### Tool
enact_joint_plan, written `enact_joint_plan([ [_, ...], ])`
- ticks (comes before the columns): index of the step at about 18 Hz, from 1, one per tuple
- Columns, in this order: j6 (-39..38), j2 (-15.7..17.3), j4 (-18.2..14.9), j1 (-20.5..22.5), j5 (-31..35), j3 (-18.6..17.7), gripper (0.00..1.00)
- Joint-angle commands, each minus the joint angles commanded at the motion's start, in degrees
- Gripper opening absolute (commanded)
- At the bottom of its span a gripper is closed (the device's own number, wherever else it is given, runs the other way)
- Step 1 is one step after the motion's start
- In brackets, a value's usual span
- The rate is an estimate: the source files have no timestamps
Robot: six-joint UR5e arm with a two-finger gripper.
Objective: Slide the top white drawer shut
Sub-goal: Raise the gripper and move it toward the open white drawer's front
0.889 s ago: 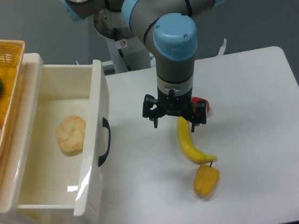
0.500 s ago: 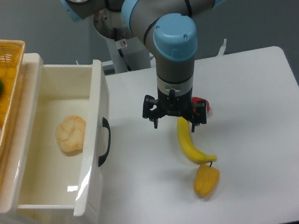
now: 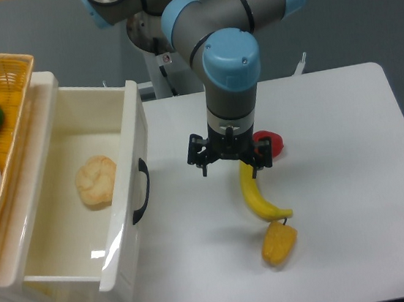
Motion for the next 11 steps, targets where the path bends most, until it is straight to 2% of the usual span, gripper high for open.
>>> enact_joint_plan([
  [3, -1.1, 0.2, 0.0, -0.2, 2.4, -0.8, 1.0],
  [6, -6.9, -0.5, 0.3, -1.9, 5.2, -0.7, 1.0],
  [11, -14.5, -1.8, 2.6, -2.5, 5.5, -0.7, 1.0],
])
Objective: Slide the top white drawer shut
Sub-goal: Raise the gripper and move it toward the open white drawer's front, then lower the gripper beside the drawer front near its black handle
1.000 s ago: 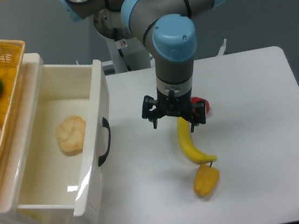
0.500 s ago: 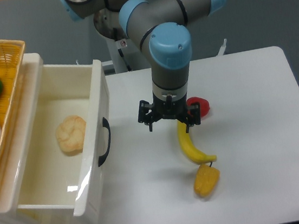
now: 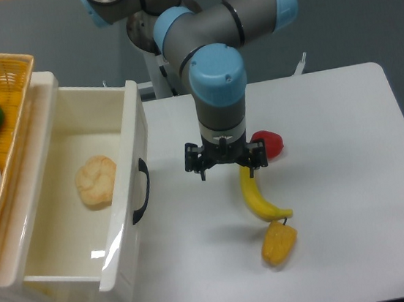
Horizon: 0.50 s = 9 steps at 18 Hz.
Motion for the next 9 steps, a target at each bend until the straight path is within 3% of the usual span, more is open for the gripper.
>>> enact_joint_plan([
  [9, -1.7, -4.2, 0.0, -3.9, -0.3, 0.2, 1.0],
])
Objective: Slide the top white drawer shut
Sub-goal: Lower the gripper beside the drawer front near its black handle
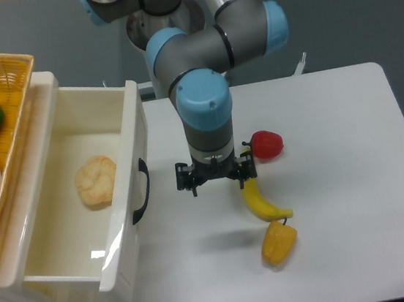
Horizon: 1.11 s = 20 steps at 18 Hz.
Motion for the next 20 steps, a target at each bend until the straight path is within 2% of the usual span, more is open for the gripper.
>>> enact_joint_plan([
  [6, -0.1, -1.1, 0.0, -2.1, -0.1, 0.0, 1.0],
  [20, 0.0, -0.8, 0.0, -2.1, -2.8, 0.0, 1.0],
])
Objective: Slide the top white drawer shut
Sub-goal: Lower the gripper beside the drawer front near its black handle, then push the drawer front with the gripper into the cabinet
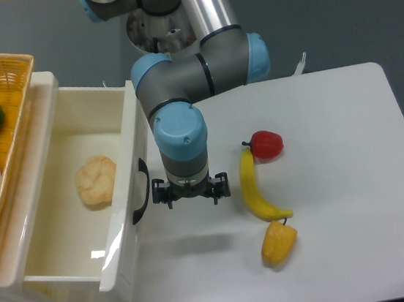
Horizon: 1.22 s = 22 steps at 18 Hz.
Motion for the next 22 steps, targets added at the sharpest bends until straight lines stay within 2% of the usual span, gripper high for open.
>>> enact_joint_plan([
  [11, 0.3, 0.4, 0.0, -0.3, -2.1, 0.0, 1.0],
  [22, 0.3, 0.4, 0.0, -2.9, -3.1, 0.2, 1.0],
])
